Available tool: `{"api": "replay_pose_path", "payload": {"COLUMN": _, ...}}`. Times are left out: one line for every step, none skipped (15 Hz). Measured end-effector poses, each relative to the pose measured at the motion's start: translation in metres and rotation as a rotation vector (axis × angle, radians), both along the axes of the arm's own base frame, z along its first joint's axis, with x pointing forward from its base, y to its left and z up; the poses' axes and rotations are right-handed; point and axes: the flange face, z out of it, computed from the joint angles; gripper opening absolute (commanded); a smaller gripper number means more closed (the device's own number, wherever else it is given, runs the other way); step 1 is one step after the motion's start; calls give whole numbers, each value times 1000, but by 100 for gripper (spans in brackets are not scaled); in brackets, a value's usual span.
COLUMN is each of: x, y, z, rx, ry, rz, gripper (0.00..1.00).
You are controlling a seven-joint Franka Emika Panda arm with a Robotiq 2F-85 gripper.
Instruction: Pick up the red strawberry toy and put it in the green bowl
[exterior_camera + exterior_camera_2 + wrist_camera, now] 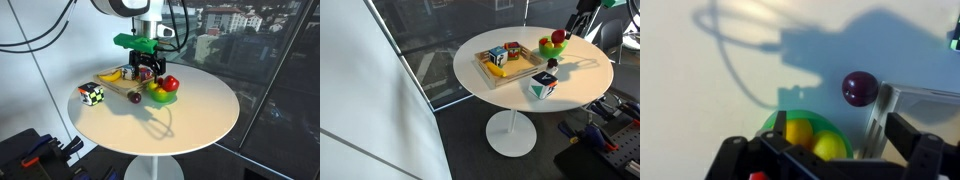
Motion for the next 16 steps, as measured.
{"api": "replay_pose_path", "payload": {"x": -3, "y": 1, "z": -4, "rx": -6, "ry": -17, "rz": -2, "gripper": 100}}
{"api": "replay_pose_path", "payload": {"x": -6, "y": 2, "z": -9, "rx": -11, "ry": -33, "rz": -5, "gripper": 100}}
{"api": "replay_pose_path", "payload": {"x": -8, "y": 3, "z": -13, "rx": -14, "ry": -47, "rz": -8, "gripper": 100}}
{"api": "replay_pose_path", "payload": {"x": -10, "y": 5, "z": -18, "rx": -14, "ry": -58, "rz": -14, "gripper": 100}}
{"api": "replay_pose_path", "payload": {"x": -12, "y": 6, "z": -22, "rx": -12, "ry": -66, "rz": -19, "gripper": 100}}
{"api": "replay_pose_path", "payload": {"x": -14, "y": 8, "z": -26, "rx": -7, "ry": -70, "rz": -25, "gripper": 100}}
{"api": "replay_pose_path", "payload": {"x": -16, "y": 10, "z": -30, "rx": -1, "ry": -71, "rz": -30, "gripper": 100}}
{"api": "replay_pose_path", "payload": {"x": -17, "y": 13, "z": -33, "rx": 4, "ry": -71, "rz": -34, "gripper": 100}}
{"api": "replay_pose_path", "payload": {"x": -18, "y": 16, "z": -36, "rx": 9, "ry": -69, "rz": -35, "gripper": 100}}
{"api": "replay_pose_path", "payload": {"x": -19, "y": 18, "z": -39, "rx": 10, "ry": -66, "rz": -34, "gripper": 100}}
{"api": "replay_pose_path", "payload": {"x": -19, "y": 21, "z": -42, "rx": 11, "ry": -62, "rz": -31, "gripper": 100}}
{"api": "replay_pose_path", "payload": {"x": -19, "y": 23, "z": -44, "rx": 11, "ry": -59, "rz": -29, "gripper": 100}}
{"api": "replay_pose_path", "payload": {"x": -19, "y": 25, "z": -47, "rx": 11, "ry": -56, "rz": -28, "gripper": 100}}
{"api": "replay_pose_path", "payload": {"x": -19, "y": 27, "z": -50, "rx": 11, "ry": -53, "rz": -28, "gripper": 100}}
{"api": "replay_pose_path", "payload": {"x": -18, "y": 28, "z": -53, "rx": 10, "ry": -51, "rz": -30, "gripper": 100}}
{"api": "replay_pose_path", "payload": {"x": -18, "y": 30, "z": -57, "rx": 10, "ry": -48, "rz": -35, "gripper": 100}}
